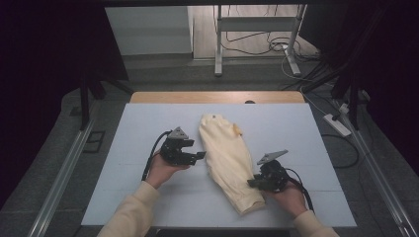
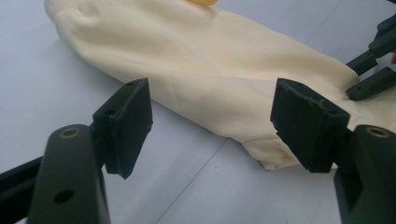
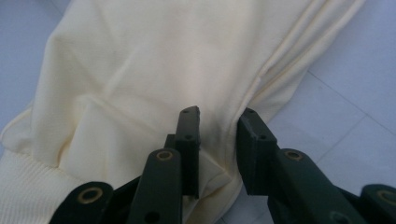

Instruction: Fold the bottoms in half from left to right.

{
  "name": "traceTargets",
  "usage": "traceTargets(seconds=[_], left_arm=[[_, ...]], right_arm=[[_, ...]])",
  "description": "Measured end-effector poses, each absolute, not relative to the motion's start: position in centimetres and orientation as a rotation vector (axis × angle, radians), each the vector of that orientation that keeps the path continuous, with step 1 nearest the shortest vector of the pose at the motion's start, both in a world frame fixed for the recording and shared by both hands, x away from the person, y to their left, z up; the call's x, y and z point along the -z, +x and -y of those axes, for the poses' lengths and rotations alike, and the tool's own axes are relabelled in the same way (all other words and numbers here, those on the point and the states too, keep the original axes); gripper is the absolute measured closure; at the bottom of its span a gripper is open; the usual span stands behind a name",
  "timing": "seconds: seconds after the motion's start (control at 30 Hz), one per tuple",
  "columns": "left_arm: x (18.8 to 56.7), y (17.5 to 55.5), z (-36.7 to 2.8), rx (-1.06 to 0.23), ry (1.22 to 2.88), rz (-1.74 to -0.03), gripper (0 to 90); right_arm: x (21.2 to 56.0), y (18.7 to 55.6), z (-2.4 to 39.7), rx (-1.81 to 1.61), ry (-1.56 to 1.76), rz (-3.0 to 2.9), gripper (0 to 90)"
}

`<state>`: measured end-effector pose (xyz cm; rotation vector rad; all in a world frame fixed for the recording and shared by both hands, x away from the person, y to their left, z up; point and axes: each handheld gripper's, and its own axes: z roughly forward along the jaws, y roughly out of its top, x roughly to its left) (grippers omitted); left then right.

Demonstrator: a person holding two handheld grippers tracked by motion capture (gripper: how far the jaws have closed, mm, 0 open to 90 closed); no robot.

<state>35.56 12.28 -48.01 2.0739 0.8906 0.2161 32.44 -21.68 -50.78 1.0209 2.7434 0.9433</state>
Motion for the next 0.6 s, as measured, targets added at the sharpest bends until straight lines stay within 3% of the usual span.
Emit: traceTargets(seconds=[0.27,0.6], left_arm=[[48.0,35.6,-12.3,-0.210,2.068,-0.892,28.7],[47.9,35.7,-12.6,-0.212,2.062,-0.897,28.8]], right_arm=[[50.9,31.9,20.8,-1.024,0.988,-2.770,80.3],[51.1,31.3,19.3,-1.103,0.944,-2.803,81.6]])
